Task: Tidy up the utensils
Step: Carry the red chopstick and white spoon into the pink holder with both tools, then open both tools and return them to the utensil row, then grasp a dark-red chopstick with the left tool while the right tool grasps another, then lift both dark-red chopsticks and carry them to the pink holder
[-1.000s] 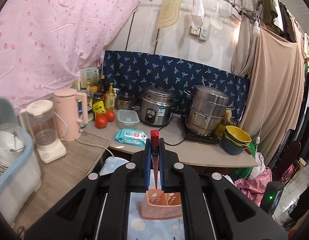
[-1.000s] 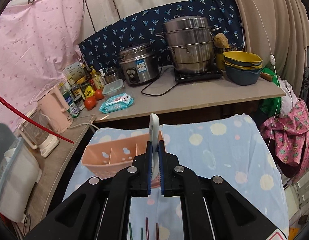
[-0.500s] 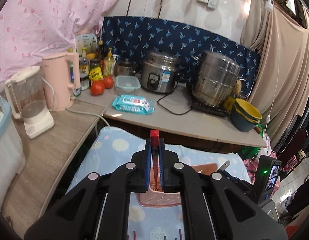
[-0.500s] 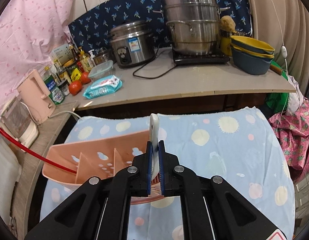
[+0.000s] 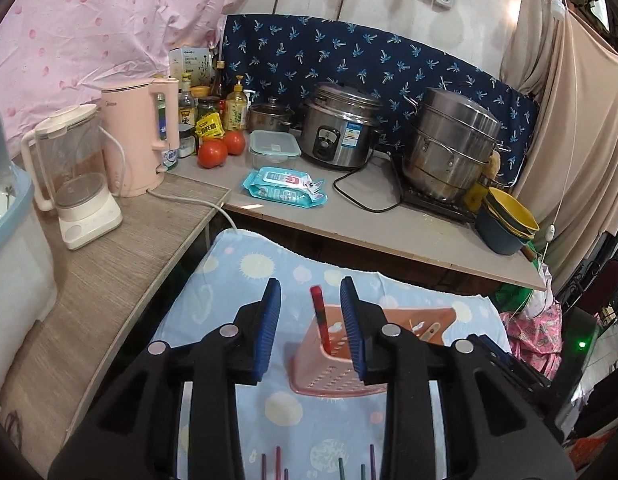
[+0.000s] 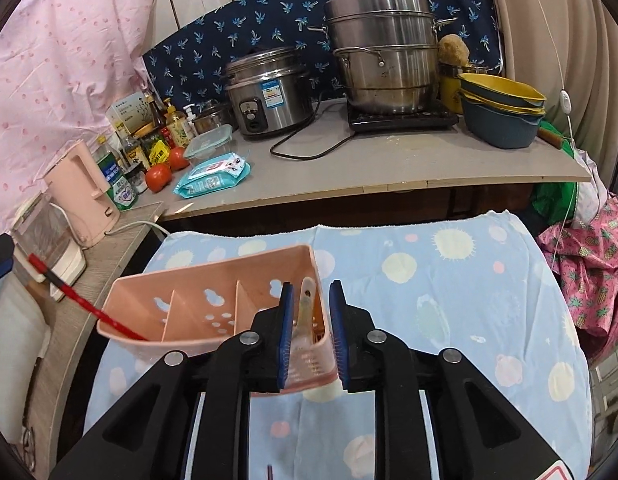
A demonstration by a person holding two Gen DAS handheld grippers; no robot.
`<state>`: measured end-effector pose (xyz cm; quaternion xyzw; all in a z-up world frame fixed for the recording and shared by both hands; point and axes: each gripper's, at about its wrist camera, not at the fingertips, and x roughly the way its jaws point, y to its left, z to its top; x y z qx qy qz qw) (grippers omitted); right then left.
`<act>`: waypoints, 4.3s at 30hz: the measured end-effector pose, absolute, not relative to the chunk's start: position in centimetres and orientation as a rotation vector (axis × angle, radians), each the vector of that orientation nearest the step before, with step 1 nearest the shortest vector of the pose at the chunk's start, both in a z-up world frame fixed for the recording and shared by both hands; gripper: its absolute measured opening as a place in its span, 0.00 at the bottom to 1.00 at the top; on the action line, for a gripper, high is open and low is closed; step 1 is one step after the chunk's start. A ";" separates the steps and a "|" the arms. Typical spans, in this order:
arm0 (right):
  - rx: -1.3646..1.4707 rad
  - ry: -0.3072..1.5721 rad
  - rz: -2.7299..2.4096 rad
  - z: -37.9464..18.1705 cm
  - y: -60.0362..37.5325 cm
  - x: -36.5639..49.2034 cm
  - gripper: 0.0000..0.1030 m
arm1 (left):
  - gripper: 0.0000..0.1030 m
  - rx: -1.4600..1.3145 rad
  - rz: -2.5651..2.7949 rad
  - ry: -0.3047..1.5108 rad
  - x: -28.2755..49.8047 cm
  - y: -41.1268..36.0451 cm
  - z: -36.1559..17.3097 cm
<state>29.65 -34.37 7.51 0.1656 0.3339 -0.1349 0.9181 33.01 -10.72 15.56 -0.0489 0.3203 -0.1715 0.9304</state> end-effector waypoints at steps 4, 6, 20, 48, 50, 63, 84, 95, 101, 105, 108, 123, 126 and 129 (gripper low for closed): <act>0.334 0.697 -0.266 7.4 -33.5 26.9 0.21 | 0.29 -0.087 -0.337 0.654 31.2 -9.7 15.3; 0.330 0.709 -0.257 7.2 -32.8 25.4 0.21 | 0.30 -0.082 -0.328 0.660 30.0 -9.0 14.8; 0.314 0.840 -0.171 2.2 -26.5 15.5 0.21 | 0.34 -0.008 -0.255 0.827 21.3 -3.6 5.1; 0.340 1.018 -0.160 -5.0 -21.2 4.5 0.21 | 0.39 0.036 -0.274 1.043 11.6 -1.1 -4.0; 0.338 1.018 -0.157 -5.0 -21.1 4.4 0.21 | 0.41 0.042 -0.278 1.042 11.2 -1.2 -4.0; 0.341 1.020 -0.191 -5.8 -21.6 3.2 0.10 | 0.41 0.059 -0.320 1.052 9.6 -2.2 -4.5; 0.341 1.018 -0.190 -5.9 -21.8 3.2 0.07 | 0.38 0.100 -0.319 1.077 9.9 -3.1 -6.2; 0.298 1.002 -0.188 -5.9 -21.3 3.2 0.07 | 0.09 0.095 -0.328 1.076 9.9 -2.5 -6.1; 0.305 1.001 -0.183 -5.8 -21.5 3.0 0.07 | 0.07 0.085 -0.342 1.079 9.7 -2.3 -5.9; 0.314 1.002 -0.178 -5.4 -21.5 2.6 0.07 | 0.07 0.073 -0.342 1.080 9.7 -2.0 -5.4; 0.315 0.990 -0.177 -4.7 -21.6 2.1 0.07 | 0.07 0.066 -0.337 1.073 9.5 -1.7 -4.9; 0.362 0.825 -0.197 1.8 -23.7 1.1 0.07 | 0.07 -0.018 -0.334 0.982 10.0 0.3 0.6; 0.371 0.777 -0.204 3.7 -24.4 1.0 0.07 | 0.07 -0.035 -0.337 0.958 10.4 0.6 1.8; 0.390 0.731 -0.211 5.4 -25.3 1.2 0.07 | 0.07 -0.048 -0.338 0.931 11.0 0.9 3.0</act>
